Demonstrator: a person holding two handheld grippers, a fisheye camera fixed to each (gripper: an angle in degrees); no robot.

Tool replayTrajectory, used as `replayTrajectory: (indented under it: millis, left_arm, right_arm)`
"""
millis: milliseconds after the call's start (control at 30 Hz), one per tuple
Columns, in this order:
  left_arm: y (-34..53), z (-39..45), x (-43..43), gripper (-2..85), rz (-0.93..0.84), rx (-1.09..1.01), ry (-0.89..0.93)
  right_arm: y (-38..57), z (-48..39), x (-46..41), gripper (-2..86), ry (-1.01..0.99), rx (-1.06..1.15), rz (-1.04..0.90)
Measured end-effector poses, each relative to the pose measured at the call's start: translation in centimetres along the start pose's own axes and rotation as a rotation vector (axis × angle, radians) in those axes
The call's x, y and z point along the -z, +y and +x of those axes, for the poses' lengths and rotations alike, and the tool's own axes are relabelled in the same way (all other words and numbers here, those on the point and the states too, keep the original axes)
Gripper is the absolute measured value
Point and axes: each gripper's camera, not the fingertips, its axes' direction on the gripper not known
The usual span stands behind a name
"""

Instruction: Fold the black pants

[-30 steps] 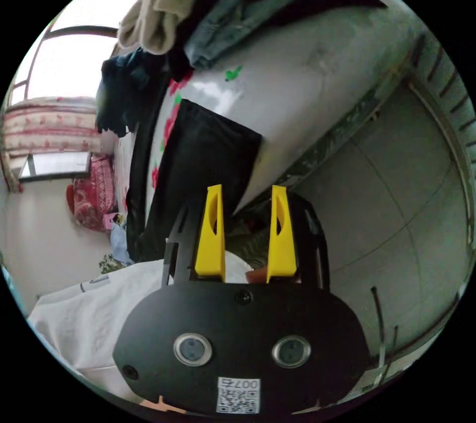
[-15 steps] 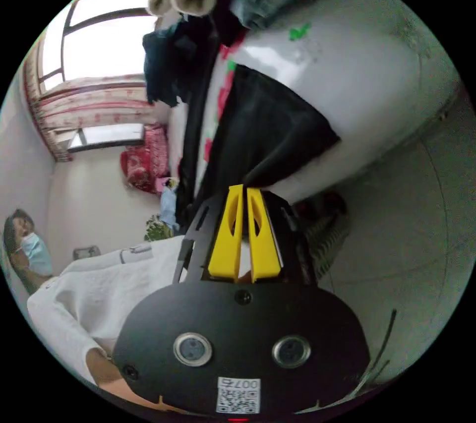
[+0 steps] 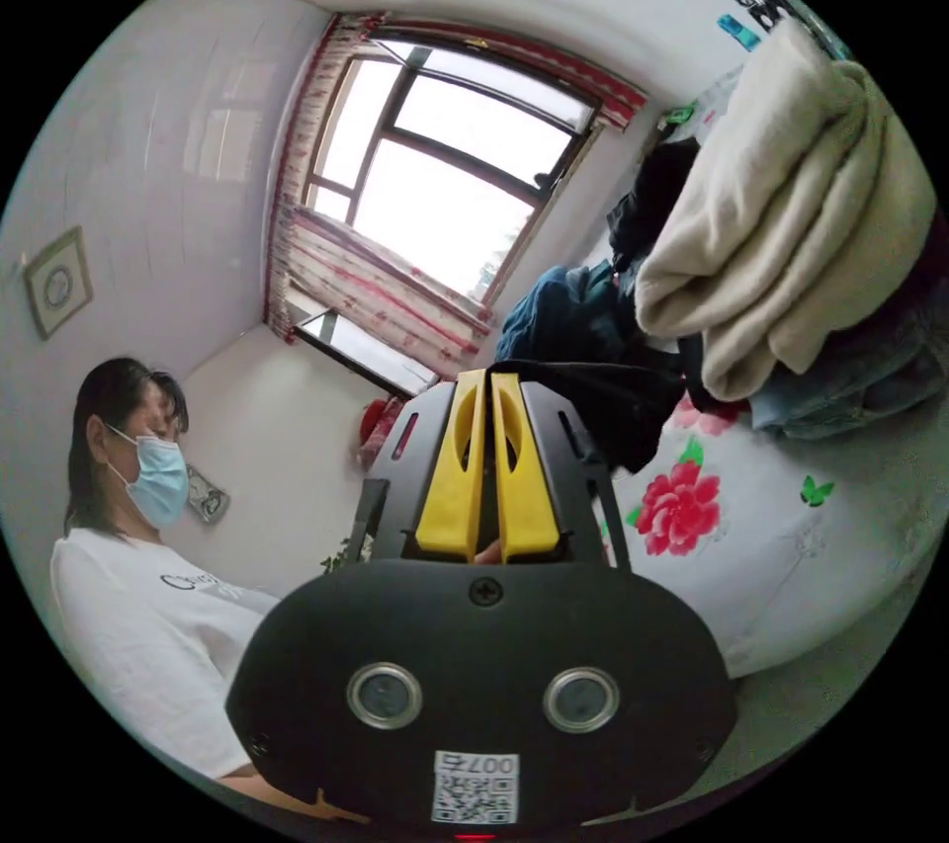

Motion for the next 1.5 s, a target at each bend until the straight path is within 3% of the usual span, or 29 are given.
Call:
replayTrajectory:
  millis: [200,400,533,667,767,967,1133,1333,1500]
  left_arm:
    - [-0.5,-1.4,-1.3,-1.0,-0.021,0.059,-0.029]
    - [-7.3,-1.1,-8.0,-0.9,-0.075,0.061,-0.076]
    - [-13.4,-3.8,-15.0,-0.8,-0.041,0.155,-0.15]
    - [-16.4,-6.5,-20.2,-0.3,0.0,0.269,-0.18]
    - [-17.1,-6.0,-21.3,1.1,0.026,0.235,-0.17]
    - [-12.2,-2.5,-18.8,3.3,-0.031,0.062,-0.473]
    - [-4.7,-3.0,-15.0,6.8,0.084,0.201,-0.732]
    - [-4.8,-6.3,-18.0,11.6,0.081,0.285,-0.628]
    - [-8.9,-8.5,-21.8,6.5,-0.063,0.302,-0.663]
  right_arm:
    - [1.6,2.6,-1.7,-0.3,0.041,-0.084,0.01]
    - [-1.6,3.3,-11.2,-0.2,0.211,-0.005,-0.097]
    - [-6.6,4.3,-24.1,0.5,0.406,0.162,-0.231]
    - [-9.3,9.7,-38.5,2.4,0.608,0.163,-0.384]
    - [-8.7,12.6,-43.5,3.5,0.682,0.165,-0.465]
    - [-4.1,16.0,-41.5,5.5,0.683,0.149,-0.473]
    - [-0.5,21.2,-38.1,6.9,0.773,-0.002,-0.494]
    - [-1.4,26.4,-40.0,6.2,0.734,-0.116,-0.444]
    - [-2.3,29.2,-42.6,1.2,0.781,-0.176,-0.472]
